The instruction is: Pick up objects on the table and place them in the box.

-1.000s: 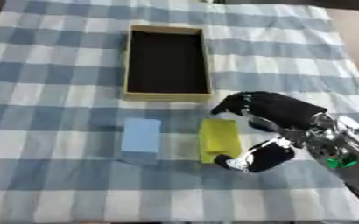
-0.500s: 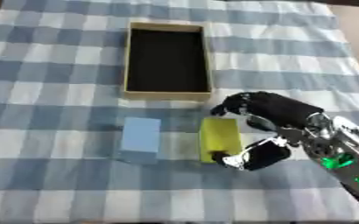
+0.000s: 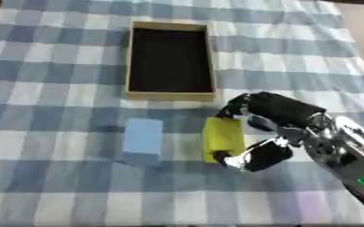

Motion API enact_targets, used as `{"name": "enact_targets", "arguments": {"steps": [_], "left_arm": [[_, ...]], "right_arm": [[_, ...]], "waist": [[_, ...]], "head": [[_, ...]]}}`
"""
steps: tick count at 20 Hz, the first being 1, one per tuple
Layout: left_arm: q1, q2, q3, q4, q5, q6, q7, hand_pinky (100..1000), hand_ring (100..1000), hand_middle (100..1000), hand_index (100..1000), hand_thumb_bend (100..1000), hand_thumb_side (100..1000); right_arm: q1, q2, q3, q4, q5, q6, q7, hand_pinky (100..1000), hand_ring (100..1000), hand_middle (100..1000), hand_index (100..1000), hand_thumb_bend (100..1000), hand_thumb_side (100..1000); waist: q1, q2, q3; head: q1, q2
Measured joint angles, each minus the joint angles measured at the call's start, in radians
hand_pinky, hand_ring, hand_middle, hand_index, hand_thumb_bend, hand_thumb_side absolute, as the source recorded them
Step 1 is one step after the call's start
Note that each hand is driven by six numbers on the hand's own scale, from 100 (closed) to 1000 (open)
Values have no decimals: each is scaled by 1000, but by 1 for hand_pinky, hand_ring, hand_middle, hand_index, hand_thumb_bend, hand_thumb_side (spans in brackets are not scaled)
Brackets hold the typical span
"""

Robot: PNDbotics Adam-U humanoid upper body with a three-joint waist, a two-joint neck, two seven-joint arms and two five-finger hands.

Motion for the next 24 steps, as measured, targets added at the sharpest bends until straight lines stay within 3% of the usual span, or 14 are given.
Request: {"name": "enact_targets", "arguments": {"steps": [2, 8, 13, 17, 24], "left_arm": [[0, 0, 0, 0, 0, -1, 1, 621, 636, 669, 889, 417, 1000], [0, 0, 0, 0, 0, -4, 4, 621, 636, 669, 889, 413, 1000], [0, 0, 0, 0, 0, -4, 5, 621, 637, 670, 889, 412, 1000], [-5, 0, -2, 0, 0, -6, 2, 622, 637, 670, 889, 411, 1000], [-33, 1, -13, 0, 8, -13, -12, 622, 637, 670, 889, 409, 1000]], "right_arm": [[-3, 0, -7, 0, -24, 1, -31, 794, 730, 513, 655, 214, 553], [-34, 0, -38, 0, -97, -10, -125, 785, 705, 507, 649, 138, 578], [-133, -20, -82, 0, -175, -20, -162, 774, 697, 512, 655, 121, 586], [-256, -40, -103, 0, -229, 11, -140, 772, 693, 512, 655, 114, 577], [-439, -43, -110, 27, -272, 121, -42, 774, 695, 518, 661, 112, 560]], "waist": [[-2, 0, -2], [-5, 0, -9], [-8, 0, -10], [-8, 0, -7], [-3, 14, 6]], "head": [[5, -1], [19, -12], [28, -18], [22, -25], [-12, -33]]}}
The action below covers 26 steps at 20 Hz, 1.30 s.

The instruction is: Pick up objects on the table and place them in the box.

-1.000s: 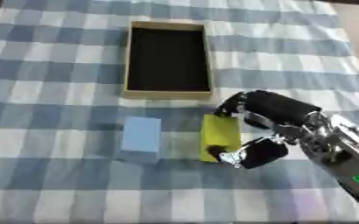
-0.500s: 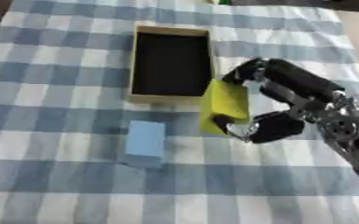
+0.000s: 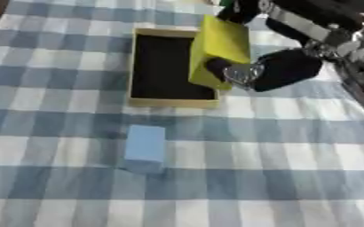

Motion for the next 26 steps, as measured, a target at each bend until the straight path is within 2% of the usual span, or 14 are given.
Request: {"name": "enact_targets", "arguments": {"steps": [3, 10, 18, 22, 26], "left_arm": [[-8, 0, -3, 0, 2, -2, -5, 622, 637, 670, 888, 409, 1000], [-30, 0, -11, 0, 15, -5, -17, 621, 638, 670, 888, 406, 1000], [-49, 0, -16, 0, 24, -9, -24, 621, 644, 671, 888, 405, 1000], [-51, 0, -20, 0, 28, -10, -26, 621, 645, 671, 888, 404, 1000], [-54, 0, -20, 0, 31, -12, -28, 622, 645, 672, 888, 403, 1000]], "right_arm": [[-76, 18, 3, 72, 6, 4, 23, 772, 697, 524, 667, 112, 553], [-203, 110, 33, 277, 50, -59, 60, 770, 701, 532, 674, 111, 543], [-250, 190, 67, 455, 115, -129, 71, 771, 705, 537, 677, 121, 537], [-255, 203, 72, 494, 129, -153, 72, 776, 714, 547, 685, 154, 526], [-242, 209, 103, 557, 167, -174, 93, 781, 726, 542, 692, 190, 524]], "waist": [[0, 6, 6], [-2, 15, 20], [-8, 20, 39], [-10, 21, 43], [-12, 20, 55]], "head": [[-14, -2], [-39, -3], [-49, -11], [-51, -11], [-54, -10]]}}
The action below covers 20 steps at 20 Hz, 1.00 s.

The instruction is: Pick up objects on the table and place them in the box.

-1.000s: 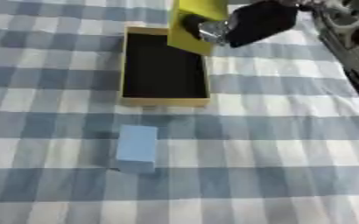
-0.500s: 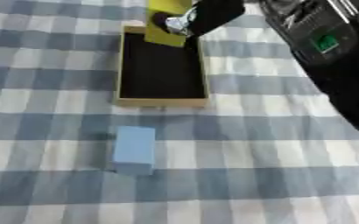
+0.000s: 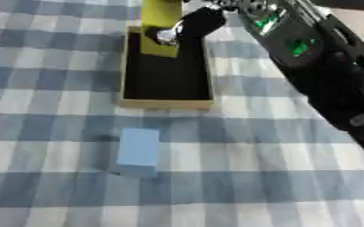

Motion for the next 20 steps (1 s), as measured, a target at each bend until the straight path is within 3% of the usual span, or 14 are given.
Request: {"name": "enact_targets", "arguments": {"steps": [2, 5, 11, 20], "left_arm": [[-3, 0, 0, 0, 1, 0, 0, 622, 645, 672, 888, 402, 1000], [-3, 0, 0, 0, 2, -1, 0, 622, 644, 672, 888, 401, 1000], [-3, 0, 0, 0, 4, -1, 0, 622, 644, 672, 888, 400, 1000], [-3, 0, 0, 0, 5, -3, 2, 622, 644, 671, 888, 402, 1000]], "right_arm": [[5, 7, 5, 43, 21, -17, 7, 786, 738, 550, 701, 212, 532], [5, 21, 6, 95, 39, -54, 13, 807, 803, 624, 795, 298, 560], [-4, 28, -9, 119, 76, -122, 16, 839, 871, 733, 860, 380, 578], [-5, 26, -54, 77, 129, -117, -6, 848, 883, 749, 882, 411, 625]], "waist": [[0, 0, 2], [3, 0, 5], [5, -1, 4], [6, -11, -4]], "head": [[-4, 2], [-8, 10], [-11, 19], [-5, 19]]}}
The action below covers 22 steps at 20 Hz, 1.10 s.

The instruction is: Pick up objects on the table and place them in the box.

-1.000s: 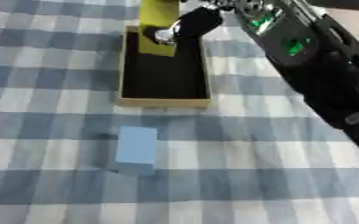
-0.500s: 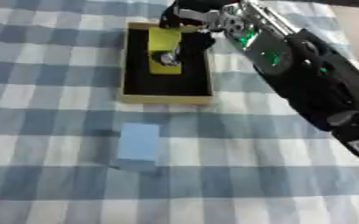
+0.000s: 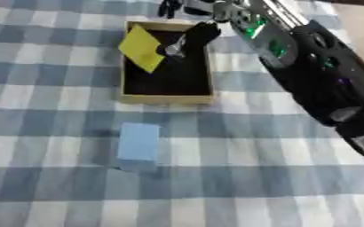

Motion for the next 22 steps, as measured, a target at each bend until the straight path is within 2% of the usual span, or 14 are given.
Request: {"name": "enact_targets", "arguments": {"steps": [2, 3, 4, 5, 10, 13, 16, 19, 20, 22], "left_arm": [[0, 0, 0, 0, 0, 0, 0, 623, 644, 672, 888, 402, 1000], [0, 0, 0, 0, 0, 0, 0, 623, 644, 671, 888, 402, 1000], [0, 0, 0, 0, 0, 0, 0, 622, 644, 671, 888, 401, 1000], [0, 0, 0, 0, 0, 0, 0, 622, 644, 671, 888, 400, 1000], [-1, 0, 0, 0, 0, 0, 0, 623, 644, 669, 887, 401, 1000], [-9, 12, 0, 0, -1, 1, -1, 621, 644, 668, 887, 402, 1000], [-27, 40, -8, 0, -16, 14, -16, 618, 634, 647, 880, 386, 1000], [-51, 80, -27, 0, -48, 42, -47, 618, 633, 645, 880, 386, 1000], [-57, 89, -32, 0, -59, 54, -59, 627, 640, 641, 877, 396, 966], [-77, 111, -49, 0, -83, 78, -84, 636, 644, 636, 873, 446, 965]], "right_arm": [[1, -5, -14, -27, -2, 6, -4, 854, 891, 758, 895, 468, 668], [1, -10, -19, -41, -4, 9, -4, 854, 891, 757, 895, 469, 672], [1, -12, -24, -53, -5, 13, -3, 849, 881, 738, 885, 414, 698], [1, -15, -30, -65, -8, 16, -1, 847, 879, 729, 878, 387, 650], [10, -30, -77, -146, -55, 31, -25, 843, 870, 699, 871, 301, 650], [25, -54, -119, -212, -95, 19, -61, 839, 861, 682, 860, 252, 653], [53, -94, -161, -279, -136, -2, -100, 832, 847, 661, 844, 172, 722], [94, -135, -200, -342, -174, -19, -139, 831, 845, 660, 842, 157, 735], [106, -146, -209, -363, -187, -18, -152, 833, 845, 658, 841, 100, 804], [134, -167, -230, -407, -214, -17, -178, 835, 847, 661, 843, 100, 833]], "waist": [[0, 0, -4], [1, -1, -4], [1, -1, -5], [2, -2, -5], [6, -4, -11], [6, -4, -17], [6, -4, -23], [9, -4, -29], [11, -4, -30], [18, 1, -45]], "head": [[4, 0], [6, 0], [7, -1], [8, -1], [14, -1], [28, -1], [43, -1], [55, -2], [59, -2], [71, -7]]}}
